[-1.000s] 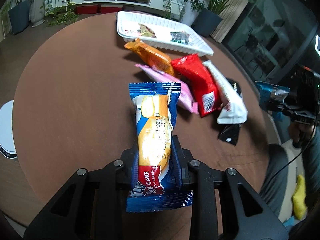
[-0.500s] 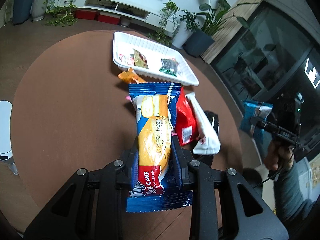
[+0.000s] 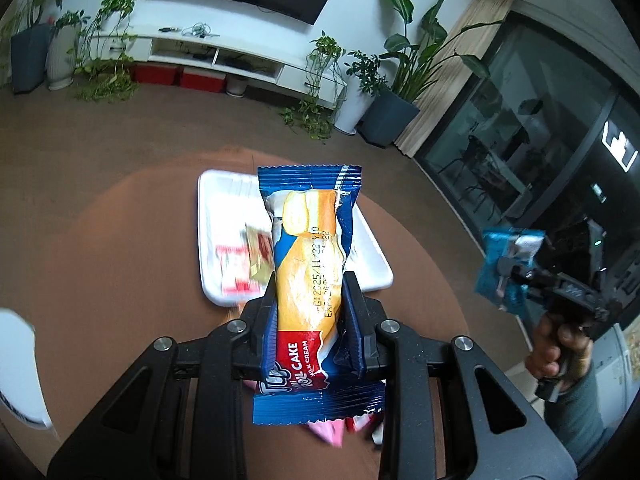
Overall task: Organize snacks
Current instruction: 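Carry both packets to the white tray and release them inside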
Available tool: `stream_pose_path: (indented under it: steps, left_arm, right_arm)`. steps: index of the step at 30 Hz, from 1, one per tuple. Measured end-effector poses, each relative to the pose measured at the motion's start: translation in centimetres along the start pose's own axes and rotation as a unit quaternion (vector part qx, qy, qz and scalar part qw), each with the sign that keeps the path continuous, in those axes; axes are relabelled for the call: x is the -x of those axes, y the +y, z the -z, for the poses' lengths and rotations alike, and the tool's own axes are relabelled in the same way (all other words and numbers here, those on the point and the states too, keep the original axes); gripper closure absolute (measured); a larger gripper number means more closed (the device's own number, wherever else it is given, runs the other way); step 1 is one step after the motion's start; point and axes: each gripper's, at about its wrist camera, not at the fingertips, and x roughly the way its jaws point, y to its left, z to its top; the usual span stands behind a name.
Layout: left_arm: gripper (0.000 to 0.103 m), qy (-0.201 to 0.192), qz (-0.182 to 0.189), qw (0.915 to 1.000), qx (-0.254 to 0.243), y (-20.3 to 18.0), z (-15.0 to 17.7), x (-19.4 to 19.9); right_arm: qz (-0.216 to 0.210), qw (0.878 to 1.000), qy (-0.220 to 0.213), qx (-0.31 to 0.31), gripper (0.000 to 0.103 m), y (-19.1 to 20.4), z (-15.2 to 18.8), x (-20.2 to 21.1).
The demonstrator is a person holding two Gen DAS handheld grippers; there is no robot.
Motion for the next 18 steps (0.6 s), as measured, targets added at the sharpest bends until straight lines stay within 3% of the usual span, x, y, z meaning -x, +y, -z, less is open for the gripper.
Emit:
stream_pose_path:
  steps: [5, 8, 18]
  left_arm:
    - [0.077, 0.01, -0.01, 0.9998, -0.012, 0.2, -3.9, -3.1]
    - [0.077, 0.024, -0.02, 0.9995, -0.008, 0.8, -5.5, -5.8]
    - [0.077, 0.072, -0.042, 0.9965, -0.011, 3.2, -5.8, -13.8]
  right_arm:
    - [-0.023, 0.999, -0.019, -0.009, 0.068, 1.6, -5.0, -3.7]
    - [-0.029, 0.999, -0.01, -0.026, 0.068, 1.6, -6.9, -7.2]
    - [0.034, 0.997, 0.06, -0.027, 0.068, 0.0, -7.7, -16.9]
